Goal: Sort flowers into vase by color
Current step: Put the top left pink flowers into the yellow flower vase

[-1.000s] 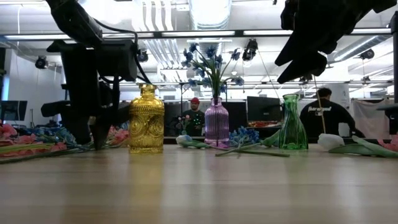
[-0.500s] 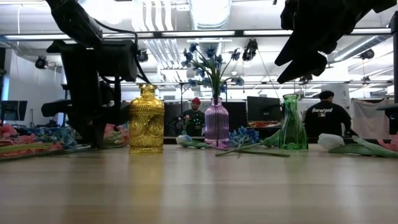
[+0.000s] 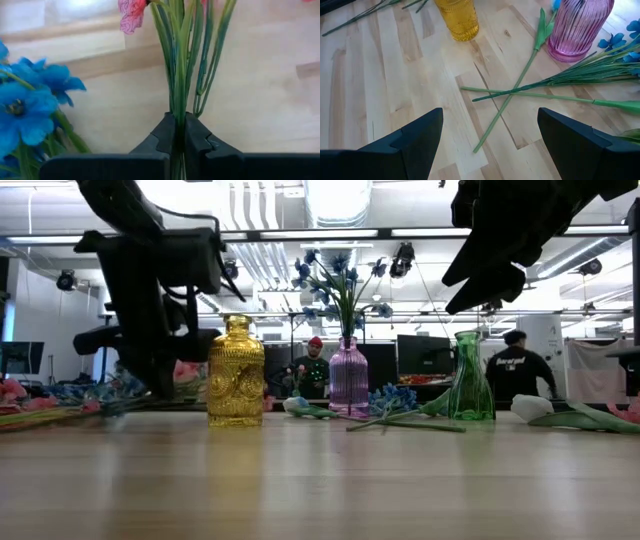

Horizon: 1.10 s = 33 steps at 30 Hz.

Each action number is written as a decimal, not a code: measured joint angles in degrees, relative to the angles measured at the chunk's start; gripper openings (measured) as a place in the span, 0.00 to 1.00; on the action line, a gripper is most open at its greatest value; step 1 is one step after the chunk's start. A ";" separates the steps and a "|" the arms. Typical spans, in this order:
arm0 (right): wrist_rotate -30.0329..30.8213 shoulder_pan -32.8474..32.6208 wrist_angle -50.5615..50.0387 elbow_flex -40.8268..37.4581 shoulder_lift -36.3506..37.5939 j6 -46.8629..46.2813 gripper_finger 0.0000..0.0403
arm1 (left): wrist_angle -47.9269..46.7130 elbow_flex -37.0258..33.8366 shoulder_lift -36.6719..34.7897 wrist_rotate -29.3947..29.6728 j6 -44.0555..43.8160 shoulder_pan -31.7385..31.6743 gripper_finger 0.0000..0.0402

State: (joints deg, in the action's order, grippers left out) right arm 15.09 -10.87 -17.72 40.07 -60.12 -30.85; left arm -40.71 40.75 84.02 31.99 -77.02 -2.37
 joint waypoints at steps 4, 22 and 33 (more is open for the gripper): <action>0.00 0.00 0.00 0.00 0.00 0.00 0.78 | -0.50 0.14 -3.56 1.66 0.36 0.00 0.00; 2.59 0.00 0.01 0.00 0.00 0.84 0.78 | 0.70 5.52 -23.95 19.78 20.55 1.82 0.00; 2.98 0.02 0.02 0.00 0.00 1.46 0.78 | 17.61 13.17 -27.96 24.54 45.31 4.58 0.00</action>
State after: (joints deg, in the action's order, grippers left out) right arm 18.08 -10.85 -17.70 40.07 -60.12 -29.39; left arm -23.10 53.92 56.06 56.54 -31.71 2.21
